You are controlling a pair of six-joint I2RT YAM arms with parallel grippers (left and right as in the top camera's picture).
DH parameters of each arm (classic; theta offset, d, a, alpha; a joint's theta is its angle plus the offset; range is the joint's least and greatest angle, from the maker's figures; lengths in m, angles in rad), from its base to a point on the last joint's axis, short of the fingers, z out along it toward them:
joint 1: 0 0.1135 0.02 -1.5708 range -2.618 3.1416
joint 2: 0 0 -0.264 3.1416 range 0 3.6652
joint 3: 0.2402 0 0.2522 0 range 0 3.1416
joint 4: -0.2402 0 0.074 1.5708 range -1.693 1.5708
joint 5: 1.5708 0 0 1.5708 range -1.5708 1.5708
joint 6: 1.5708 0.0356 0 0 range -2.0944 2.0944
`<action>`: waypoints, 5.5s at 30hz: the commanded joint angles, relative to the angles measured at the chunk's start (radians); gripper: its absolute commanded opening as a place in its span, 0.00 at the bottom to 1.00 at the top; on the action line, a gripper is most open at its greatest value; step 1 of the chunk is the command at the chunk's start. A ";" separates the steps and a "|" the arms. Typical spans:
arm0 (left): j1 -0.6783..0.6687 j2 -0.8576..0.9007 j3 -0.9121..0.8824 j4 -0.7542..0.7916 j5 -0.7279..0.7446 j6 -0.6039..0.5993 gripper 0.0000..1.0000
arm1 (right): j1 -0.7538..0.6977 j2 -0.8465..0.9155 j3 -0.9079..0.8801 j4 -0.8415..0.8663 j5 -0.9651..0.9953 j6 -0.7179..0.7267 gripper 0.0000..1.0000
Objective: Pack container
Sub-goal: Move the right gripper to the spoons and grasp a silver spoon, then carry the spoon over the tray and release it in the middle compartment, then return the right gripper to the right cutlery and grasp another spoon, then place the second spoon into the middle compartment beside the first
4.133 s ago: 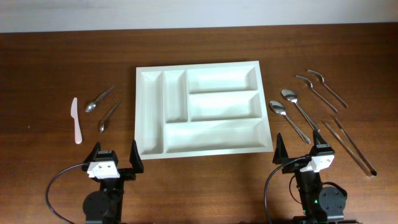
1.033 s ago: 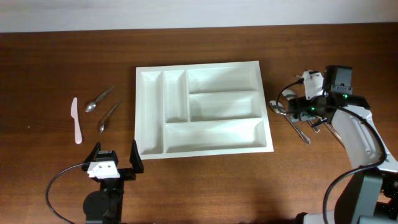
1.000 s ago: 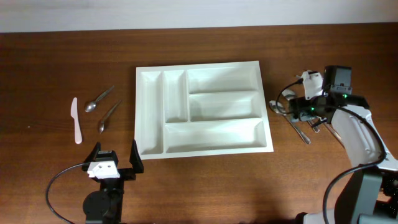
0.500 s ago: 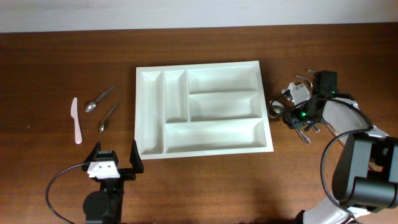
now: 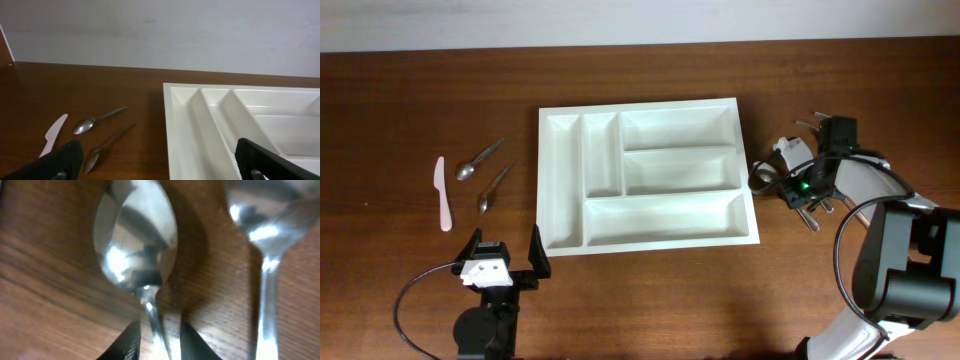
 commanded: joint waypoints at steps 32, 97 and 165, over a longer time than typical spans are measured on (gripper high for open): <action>0.007 -0.003 -0.006 0.002 0.011 0.002 0.99 | 0.315 0.047 0.769 -0.572 -0.181 -0.488 0.04; 0.007 -0.003 -0.006 0.001 0.011 0.002 0.99 | -0.058 0.259 0.512 -0.416 -0.027 -0.229 0.31; 0.007 -0.003 -0.006 0.001 0.011 0.002 0.99 | 0.383 0.259 1.098 -0.888 -0.203 -0.687 0.04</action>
